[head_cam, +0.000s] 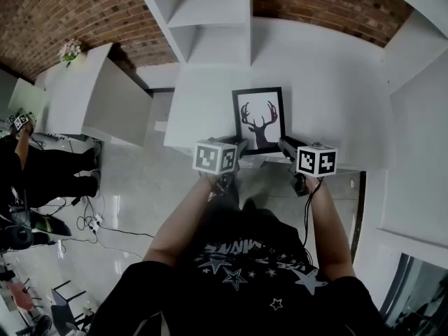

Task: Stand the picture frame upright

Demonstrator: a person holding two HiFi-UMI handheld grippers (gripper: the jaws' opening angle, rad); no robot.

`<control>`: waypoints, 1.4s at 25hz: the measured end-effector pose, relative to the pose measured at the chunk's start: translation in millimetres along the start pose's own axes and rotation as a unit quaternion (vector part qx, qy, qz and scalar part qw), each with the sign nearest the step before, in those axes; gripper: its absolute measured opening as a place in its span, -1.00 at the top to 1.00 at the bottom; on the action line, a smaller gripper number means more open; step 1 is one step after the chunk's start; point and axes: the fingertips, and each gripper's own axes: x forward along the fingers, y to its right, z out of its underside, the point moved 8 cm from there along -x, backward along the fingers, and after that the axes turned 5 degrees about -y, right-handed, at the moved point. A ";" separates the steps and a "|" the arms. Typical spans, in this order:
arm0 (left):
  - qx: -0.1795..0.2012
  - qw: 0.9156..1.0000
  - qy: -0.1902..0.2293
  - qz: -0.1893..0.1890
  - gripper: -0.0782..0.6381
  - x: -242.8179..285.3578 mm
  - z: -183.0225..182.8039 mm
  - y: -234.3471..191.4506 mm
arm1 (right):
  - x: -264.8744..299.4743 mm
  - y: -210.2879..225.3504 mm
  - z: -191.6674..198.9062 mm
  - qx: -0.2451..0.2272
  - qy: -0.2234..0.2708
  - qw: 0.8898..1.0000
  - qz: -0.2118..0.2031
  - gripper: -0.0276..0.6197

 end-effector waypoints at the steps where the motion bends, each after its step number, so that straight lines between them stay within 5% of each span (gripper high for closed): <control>1: 0.004 1.000 0.005 0.000 0.40 -1.0 -6.5 -4.1 | 2.7 -1.6 -6.9 -0.007 0.007 1.000 0.002 0.64; 20: 0.095 0.994 0.050 -0.015 0.40 17.0 -130.4 -77.5 | 65.0 -6.8 -119.7 -0.069 0.111 0.989 0.070 0.64; 35: 0.136 0.990 0.028 -0.010 0.42 48.0 -174.4 -120.8 | 113.8 9.9 -152.6 -0.064 0.114 0.985 0.111 0.65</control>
